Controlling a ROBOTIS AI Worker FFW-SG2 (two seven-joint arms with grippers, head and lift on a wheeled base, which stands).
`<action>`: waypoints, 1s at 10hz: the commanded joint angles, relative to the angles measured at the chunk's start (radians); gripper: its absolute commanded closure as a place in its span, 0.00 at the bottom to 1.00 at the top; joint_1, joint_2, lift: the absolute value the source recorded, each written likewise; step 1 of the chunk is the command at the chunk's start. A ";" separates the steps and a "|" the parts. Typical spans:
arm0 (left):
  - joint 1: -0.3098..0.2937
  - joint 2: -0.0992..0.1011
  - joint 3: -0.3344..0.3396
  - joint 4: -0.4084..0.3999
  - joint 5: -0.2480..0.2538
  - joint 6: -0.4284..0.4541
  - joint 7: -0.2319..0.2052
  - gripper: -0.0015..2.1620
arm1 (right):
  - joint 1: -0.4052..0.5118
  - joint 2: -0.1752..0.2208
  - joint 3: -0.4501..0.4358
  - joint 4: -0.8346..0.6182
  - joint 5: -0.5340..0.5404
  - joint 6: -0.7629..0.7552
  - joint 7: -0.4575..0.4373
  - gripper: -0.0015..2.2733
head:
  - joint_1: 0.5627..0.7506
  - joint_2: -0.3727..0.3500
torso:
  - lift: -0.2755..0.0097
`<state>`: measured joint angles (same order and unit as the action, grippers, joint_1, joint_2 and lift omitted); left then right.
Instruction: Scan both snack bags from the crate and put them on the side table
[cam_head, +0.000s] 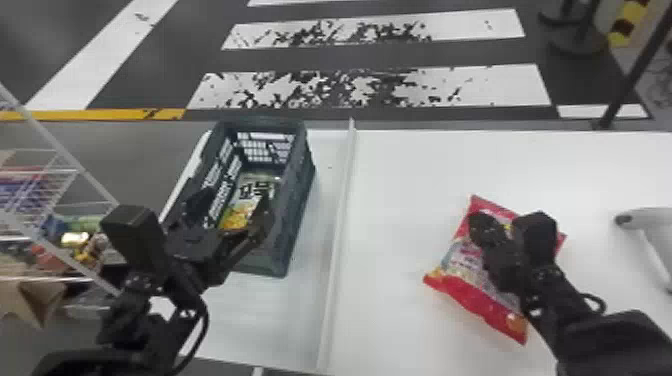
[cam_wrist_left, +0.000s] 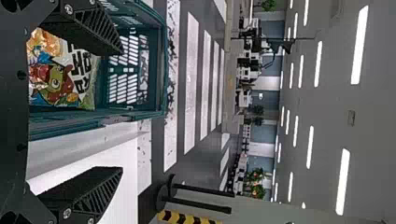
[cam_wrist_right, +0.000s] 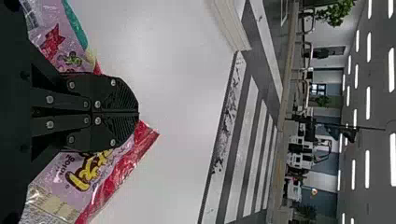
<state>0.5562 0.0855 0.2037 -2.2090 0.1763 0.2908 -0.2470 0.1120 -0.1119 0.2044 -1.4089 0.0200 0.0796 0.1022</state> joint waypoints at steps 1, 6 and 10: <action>0.001 0.002 0.002 -0.001 0.006 0.000 0.000 0.06 | 0.080 -0.005 -0.005 -0.177 0.000 0.067 0.011 0.94 | 0.70 0.74 | 0.66; -0.001 -0.001 -0.003 0.005 0.006 0.000 -0.001 0.06 | 0.218 -0.015 0.053 -0.424 0.029 0.309 0.117 0.94 | 0.70 0.83 | 0.66; 0.001 -0.003 -0.003 0.008 0.006 0.000 -0.001 0.06 | 0.186 -0.014 0.101 -0.394 0.066 0.355 0.117 0.94 | 0.70 0.90 | 0.66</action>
<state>0.5569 0.0828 0.2009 -2.2021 0.1825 0.2908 -0.2485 0.3027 -0.1260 0.3034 -1.8084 0.0801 0.4236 0.2193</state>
